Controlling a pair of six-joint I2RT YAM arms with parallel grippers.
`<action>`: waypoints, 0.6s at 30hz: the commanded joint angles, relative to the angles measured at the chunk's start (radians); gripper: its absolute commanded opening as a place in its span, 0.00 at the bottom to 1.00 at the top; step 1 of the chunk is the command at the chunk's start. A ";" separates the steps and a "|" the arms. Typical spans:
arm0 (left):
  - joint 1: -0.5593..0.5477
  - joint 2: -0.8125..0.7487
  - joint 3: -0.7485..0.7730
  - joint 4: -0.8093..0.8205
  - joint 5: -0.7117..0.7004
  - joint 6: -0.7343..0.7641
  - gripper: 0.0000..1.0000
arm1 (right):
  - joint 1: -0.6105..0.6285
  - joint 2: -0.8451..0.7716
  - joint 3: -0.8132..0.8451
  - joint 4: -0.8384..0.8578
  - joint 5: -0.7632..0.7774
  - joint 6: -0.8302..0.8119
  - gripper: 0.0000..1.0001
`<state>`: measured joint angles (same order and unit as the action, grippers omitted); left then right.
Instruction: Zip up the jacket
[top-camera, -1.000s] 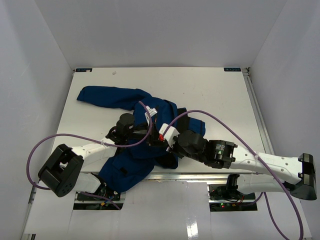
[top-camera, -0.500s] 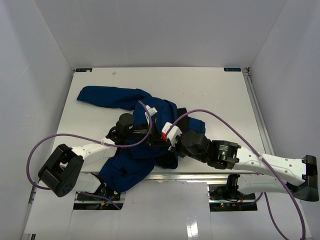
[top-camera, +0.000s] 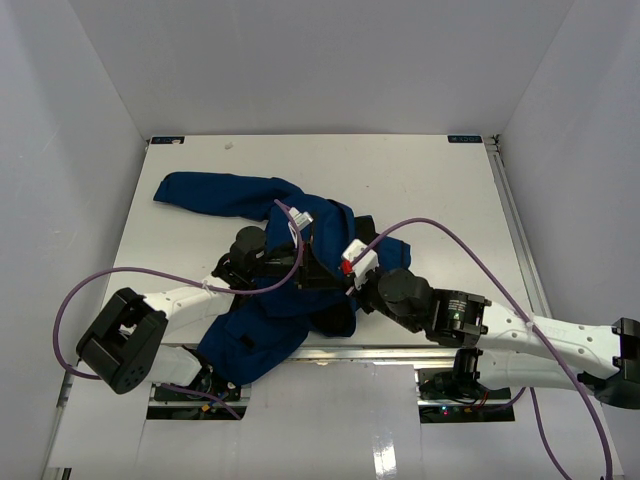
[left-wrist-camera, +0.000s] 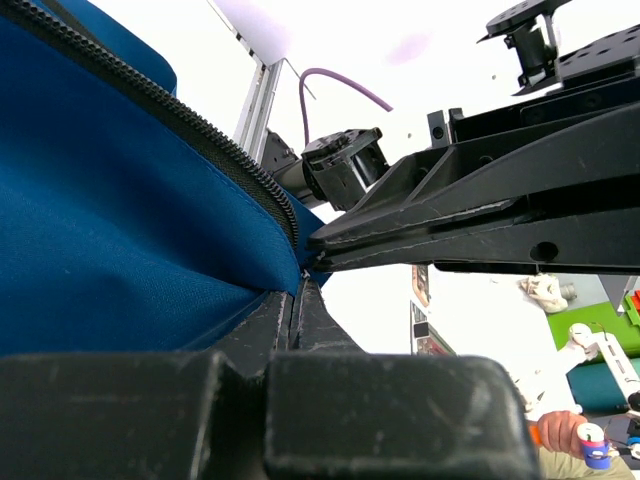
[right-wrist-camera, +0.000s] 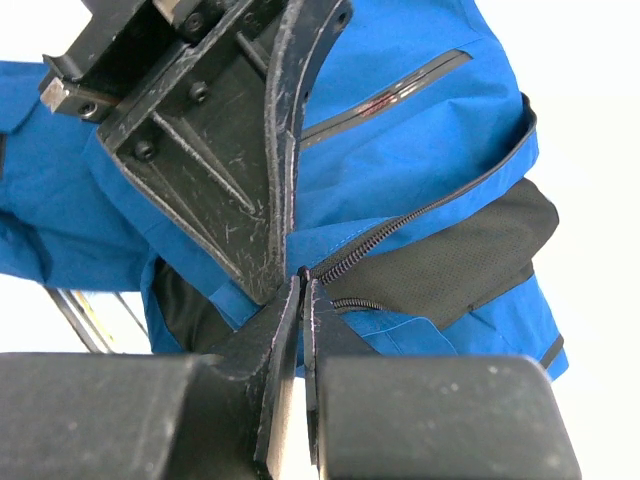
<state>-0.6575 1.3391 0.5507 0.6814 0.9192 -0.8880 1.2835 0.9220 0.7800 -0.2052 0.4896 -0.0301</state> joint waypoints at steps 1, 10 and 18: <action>-0.008 0.000 -0.018 0.032 0.101 -0.026 0.00 | -0.018 -0.036 -0.044 0.128 0.169 0.001 0.08; -0.008 0.024 -0.031 0.126 0.137 -0.082 0.00 | -0.018 -0.113 -0.133 0.266 0.263 0.033 0.08; -0.008 0.023 -0.032 0.113 0.132 -0.080 0.00 | -0.016 -0.164 -0.174 0.253 0.265 0.124 0.08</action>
<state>-0.6556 1.3712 0.5426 0.8054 0.9199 -0.9591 1.2900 0.7995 0.6236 0.0102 0.5845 0.0796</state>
